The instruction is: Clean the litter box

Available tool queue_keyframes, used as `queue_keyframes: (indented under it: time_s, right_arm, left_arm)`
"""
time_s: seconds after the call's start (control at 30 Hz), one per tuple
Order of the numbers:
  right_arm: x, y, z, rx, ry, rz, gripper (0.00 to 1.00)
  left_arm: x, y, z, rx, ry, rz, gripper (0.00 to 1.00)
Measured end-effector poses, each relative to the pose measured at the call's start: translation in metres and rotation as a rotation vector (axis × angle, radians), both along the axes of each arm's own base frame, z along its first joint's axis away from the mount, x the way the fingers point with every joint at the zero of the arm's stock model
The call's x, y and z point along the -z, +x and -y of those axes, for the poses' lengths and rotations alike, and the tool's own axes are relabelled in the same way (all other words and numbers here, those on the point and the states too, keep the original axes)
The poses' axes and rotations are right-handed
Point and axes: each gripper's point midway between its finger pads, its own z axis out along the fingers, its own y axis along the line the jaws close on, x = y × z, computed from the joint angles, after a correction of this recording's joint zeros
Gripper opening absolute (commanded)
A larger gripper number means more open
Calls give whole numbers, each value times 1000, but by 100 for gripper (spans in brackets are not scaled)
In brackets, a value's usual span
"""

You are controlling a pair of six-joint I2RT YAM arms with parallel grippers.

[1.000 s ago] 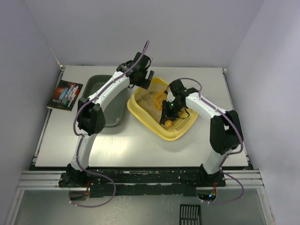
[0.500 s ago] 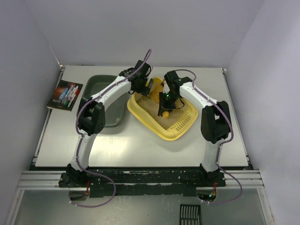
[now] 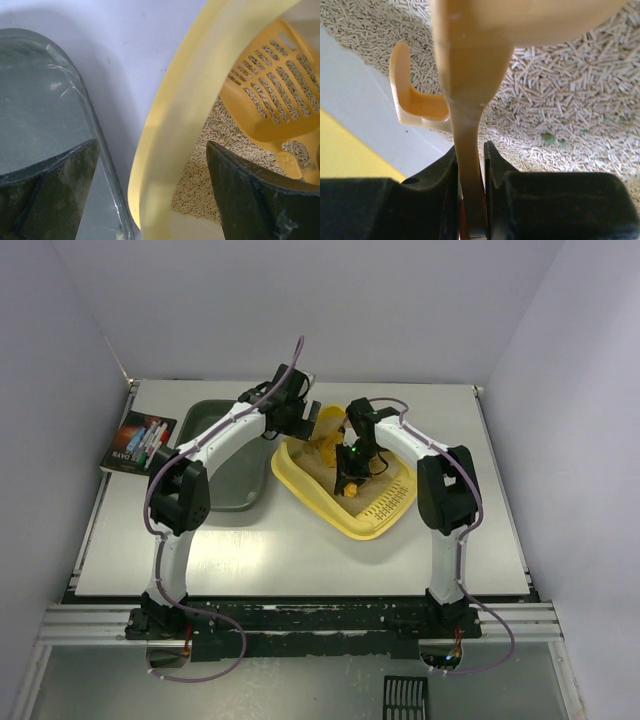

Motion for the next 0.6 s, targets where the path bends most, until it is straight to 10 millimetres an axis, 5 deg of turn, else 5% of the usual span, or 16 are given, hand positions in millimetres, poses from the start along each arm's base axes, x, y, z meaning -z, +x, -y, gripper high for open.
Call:
queue_keyframes:
  time_s: [0.6]
  right_arm:
    - [16,8,-45,-83,198,-64,0]
  left_arm:
    - [12,-6,-3,-51,-104,-80,99]
